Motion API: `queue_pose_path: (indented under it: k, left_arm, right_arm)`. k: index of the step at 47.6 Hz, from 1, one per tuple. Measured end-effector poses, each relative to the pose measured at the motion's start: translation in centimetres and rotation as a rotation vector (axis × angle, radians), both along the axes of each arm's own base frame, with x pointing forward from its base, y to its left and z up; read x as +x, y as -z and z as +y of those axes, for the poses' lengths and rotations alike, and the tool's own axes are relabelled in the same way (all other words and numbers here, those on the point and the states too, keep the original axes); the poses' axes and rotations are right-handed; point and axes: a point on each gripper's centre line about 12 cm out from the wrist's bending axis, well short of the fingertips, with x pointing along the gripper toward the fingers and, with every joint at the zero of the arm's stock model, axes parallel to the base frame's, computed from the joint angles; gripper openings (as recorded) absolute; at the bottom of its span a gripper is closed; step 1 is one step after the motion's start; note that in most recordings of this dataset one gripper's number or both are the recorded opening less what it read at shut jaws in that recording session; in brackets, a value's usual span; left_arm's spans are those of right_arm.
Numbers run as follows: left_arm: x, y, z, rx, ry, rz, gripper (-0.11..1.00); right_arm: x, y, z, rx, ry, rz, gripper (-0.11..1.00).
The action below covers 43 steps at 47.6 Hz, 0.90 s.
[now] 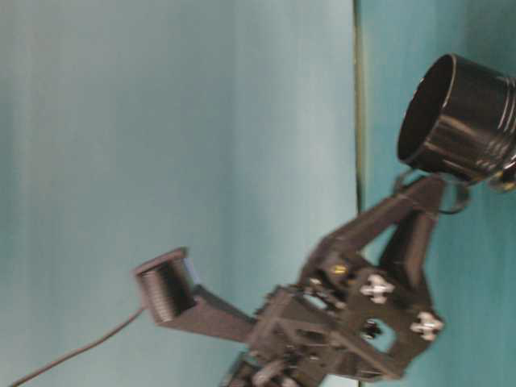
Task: Put the paper cup into the moved cup holder.
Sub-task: 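Drag the black cup holder rightward toward the table center, then open the left gripper and retract it from the cup holder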
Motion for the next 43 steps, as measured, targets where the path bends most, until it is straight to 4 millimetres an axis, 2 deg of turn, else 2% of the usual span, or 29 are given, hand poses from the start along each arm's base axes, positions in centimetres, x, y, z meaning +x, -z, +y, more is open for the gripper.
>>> queue_pose_path:
  k: [17,25,43]
  left_arm:
    - [-1.9,1.0,-1.6,-0.014,0.032,0.046,0.20]
    - [-2.1,0.6,-1.4,-0.008,0.032,0.035,0.20]
    - [-2.3,1.0,-0.9,-0.004,0.020,0.100,0.20]
  right_arm:
    - [0.0,0.0,0.0,-0.002,0.000,0.003,-0.06]
    - [0.0,0.1,0.0,0.000,0.000,0.005,-0.06]
    - [0.0,0.0,0.0,-0.002,0.001,0.003,-0.06]
